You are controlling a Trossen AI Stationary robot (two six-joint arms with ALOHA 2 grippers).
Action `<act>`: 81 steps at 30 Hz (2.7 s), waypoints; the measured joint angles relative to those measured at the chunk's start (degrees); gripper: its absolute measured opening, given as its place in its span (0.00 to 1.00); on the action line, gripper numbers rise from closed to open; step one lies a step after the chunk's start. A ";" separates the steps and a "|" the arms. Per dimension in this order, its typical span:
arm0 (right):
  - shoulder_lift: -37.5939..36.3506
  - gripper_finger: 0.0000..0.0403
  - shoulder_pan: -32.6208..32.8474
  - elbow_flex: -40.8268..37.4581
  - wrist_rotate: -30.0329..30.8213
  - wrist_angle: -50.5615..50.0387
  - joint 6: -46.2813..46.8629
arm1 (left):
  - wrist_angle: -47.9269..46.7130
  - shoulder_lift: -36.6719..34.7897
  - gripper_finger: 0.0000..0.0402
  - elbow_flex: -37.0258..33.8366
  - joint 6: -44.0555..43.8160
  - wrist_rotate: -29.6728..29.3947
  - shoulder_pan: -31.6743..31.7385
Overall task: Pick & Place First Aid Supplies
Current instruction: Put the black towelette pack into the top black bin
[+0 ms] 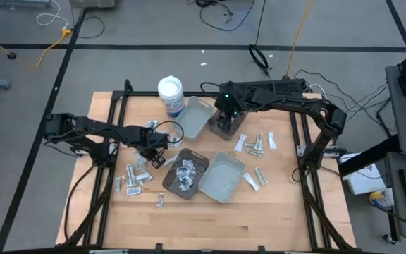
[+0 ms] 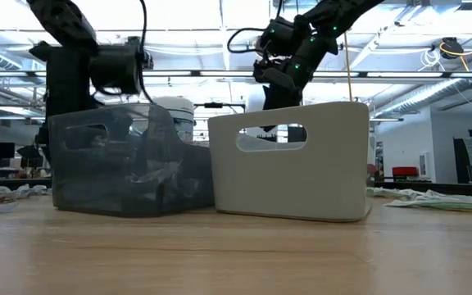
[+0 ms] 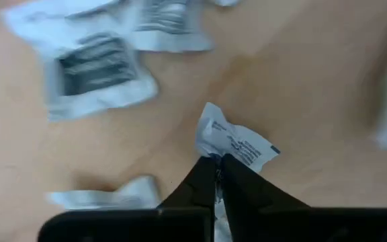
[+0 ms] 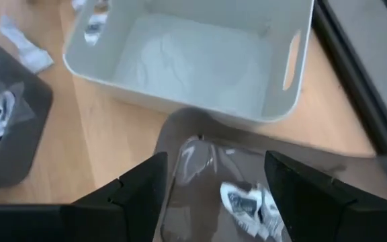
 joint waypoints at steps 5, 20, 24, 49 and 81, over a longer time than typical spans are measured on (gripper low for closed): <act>-2.21 0.60 0.26 -0.02 -0.19 0.66 0.57 | 6.62 -8.27 0.02 0.13 3.58 -0.89 0.01; -5.10 0.60 2.37 0.02 -12.13 4.89 3.25 | 44.67 -17.82 0.01 0.19 17.63 0.17 -0.02; -4.92 0.60 4.48 -0.04 -13.54 9.28 5.25 | 53.01 -16.50 0.01 0.22 18.13 -0.77 0.07; -4.94 0.42 13.60 -0.07 -7.66 22.57 5.27 | 70.50 -4.19 0.01 5.68 17.76 -4.03 -1.29; -6.88 0.00 10.43 0.09 -7.53 12.65 3.86 | 52.95 -7.78 0.45 5.52 5.33 4.13 4.23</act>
